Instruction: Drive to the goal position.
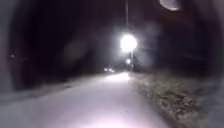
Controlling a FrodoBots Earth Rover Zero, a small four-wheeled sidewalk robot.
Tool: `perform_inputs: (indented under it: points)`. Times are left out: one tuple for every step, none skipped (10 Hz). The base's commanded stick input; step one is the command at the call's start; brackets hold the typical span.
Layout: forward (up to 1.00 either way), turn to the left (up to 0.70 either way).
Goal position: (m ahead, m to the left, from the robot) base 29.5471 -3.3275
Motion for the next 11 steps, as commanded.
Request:
perform_inputs:
  points:
    - [1.00, 0.00]
    - [1.00, 0.00]
    - [1.00, 0.00]
    - [1.00, 0.00]
    - [1.00, 0.00]
    - [1.00, 0.00]
    - [1.00, 0.00]
    - [1.00, 0.00]
    - [1.00, 0.00]
    - [1.00, 0.00]
    - [1.00, 0.00]
